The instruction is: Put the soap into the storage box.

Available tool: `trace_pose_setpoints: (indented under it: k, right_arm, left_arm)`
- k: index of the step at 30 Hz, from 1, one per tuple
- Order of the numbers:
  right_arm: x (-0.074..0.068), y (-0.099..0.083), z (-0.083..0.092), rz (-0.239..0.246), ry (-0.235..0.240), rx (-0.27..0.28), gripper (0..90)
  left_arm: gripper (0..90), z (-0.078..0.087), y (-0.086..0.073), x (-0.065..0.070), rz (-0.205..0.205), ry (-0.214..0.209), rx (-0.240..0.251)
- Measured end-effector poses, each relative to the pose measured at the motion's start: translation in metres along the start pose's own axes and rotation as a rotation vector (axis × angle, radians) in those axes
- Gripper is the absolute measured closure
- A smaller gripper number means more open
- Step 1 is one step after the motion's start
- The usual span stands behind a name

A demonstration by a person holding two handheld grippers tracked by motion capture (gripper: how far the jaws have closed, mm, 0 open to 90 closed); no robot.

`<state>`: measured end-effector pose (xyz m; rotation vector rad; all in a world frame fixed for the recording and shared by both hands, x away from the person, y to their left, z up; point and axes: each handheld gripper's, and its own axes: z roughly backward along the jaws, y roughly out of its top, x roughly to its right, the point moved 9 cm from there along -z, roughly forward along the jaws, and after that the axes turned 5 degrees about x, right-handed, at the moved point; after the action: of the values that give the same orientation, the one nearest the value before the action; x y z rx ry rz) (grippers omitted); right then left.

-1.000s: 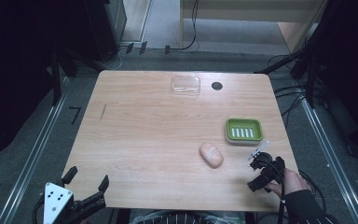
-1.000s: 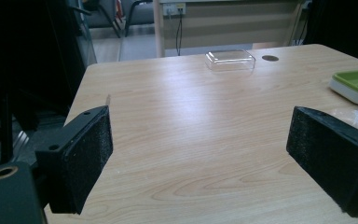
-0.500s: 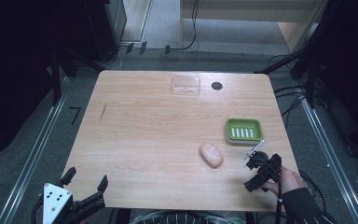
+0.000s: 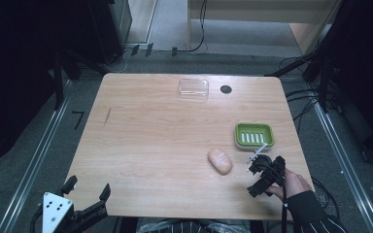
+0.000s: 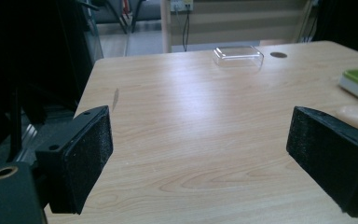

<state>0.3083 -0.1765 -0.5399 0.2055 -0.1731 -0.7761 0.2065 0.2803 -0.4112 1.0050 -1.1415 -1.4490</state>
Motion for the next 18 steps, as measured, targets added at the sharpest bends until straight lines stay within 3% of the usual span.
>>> trace_pose_setpoints:
  k: [18]
  right_arm:
    - [-0.012, 0.041, -0.007, 0.045, 0.011, 0.002, 0.1]
  left_arm:
    - [7.2, 0.001, -0.001, -0.001, -0.008, 0.001, -0.004]
